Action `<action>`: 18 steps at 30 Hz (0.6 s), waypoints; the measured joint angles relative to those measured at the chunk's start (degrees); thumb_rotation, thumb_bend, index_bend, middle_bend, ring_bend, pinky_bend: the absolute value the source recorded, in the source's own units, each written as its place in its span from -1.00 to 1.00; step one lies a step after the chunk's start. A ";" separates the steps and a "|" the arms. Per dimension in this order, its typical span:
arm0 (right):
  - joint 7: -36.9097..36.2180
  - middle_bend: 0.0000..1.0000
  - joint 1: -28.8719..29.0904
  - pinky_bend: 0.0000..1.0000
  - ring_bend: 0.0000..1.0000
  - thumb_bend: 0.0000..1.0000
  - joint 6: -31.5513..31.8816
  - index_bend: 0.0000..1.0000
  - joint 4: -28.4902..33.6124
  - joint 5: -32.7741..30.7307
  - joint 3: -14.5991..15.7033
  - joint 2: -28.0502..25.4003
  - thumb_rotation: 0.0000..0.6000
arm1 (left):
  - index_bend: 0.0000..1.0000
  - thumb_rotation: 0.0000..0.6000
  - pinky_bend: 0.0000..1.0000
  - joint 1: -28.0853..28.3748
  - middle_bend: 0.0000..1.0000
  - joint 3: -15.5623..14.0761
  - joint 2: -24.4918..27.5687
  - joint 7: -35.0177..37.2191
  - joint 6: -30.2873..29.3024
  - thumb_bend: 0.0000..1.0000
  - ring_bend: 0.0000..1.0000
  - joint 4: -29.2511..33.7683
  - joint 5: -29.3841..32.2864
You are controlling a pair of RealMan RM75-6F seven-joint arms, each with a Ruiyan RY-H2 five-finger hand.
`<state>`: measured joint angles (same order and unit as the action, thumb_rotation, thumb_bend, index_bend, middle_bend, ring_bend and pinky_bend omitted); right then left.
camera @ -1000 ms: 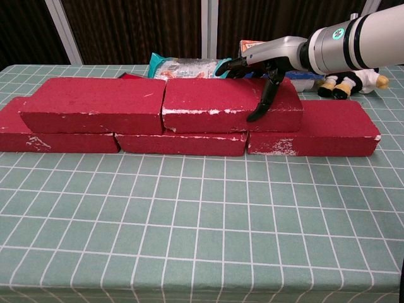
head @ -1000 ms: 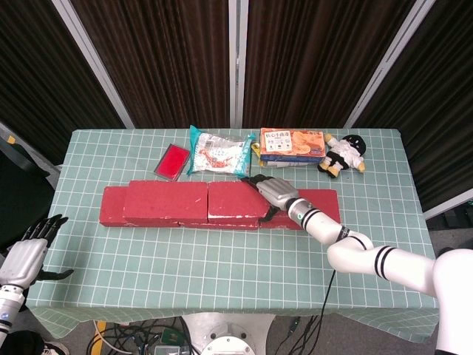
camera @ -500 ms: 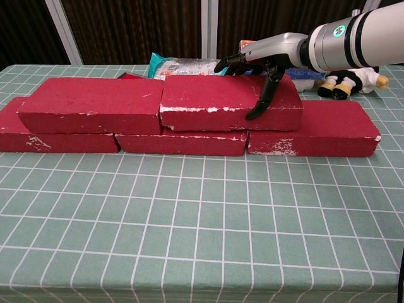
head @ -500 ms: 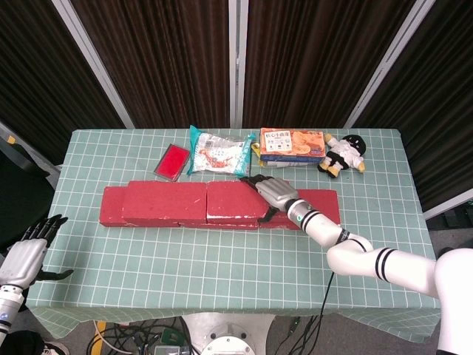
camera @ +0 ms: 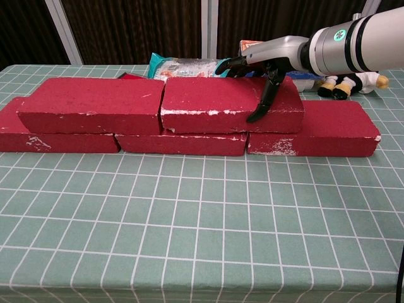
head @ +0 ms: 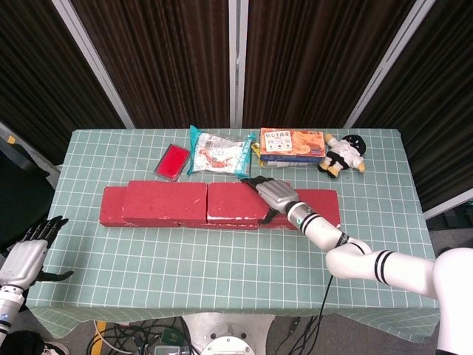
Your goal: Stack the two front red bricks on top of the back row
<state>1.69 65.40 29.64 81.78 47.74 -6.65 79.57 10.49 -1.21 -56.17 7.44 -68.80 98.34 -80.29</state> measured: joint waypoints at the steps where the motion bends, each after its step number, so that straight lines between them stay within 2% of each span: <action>1: 0.15 -0.72 0.00 -0.63 -0.91 -0.69 0.14 -1.00 0.15 -0.18 0.03 -0.03 1.00 | -1.00 1.00 -1.00 0.01 -1.00 -0.01 -0.02 0.05 0.04 -0.98 -1.00 -0.03 0.01; 18: 1.46 -0.72 0.16 -0.63 -0.91 -0.69 0.69 -1.00 0.03 -2.05 0.10 1.21 1.00 | -1.00 1.00 -1.00 -0.05 -1.00 -0.14 -0.09 0.76 0.15 -0.98 -1.00 -0.53 -0.20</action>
<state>3.16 65.56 30.33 81.82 45.69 -6.55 80.78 10.44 -1.36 -56.26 8.20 -68.65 97.82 -80.49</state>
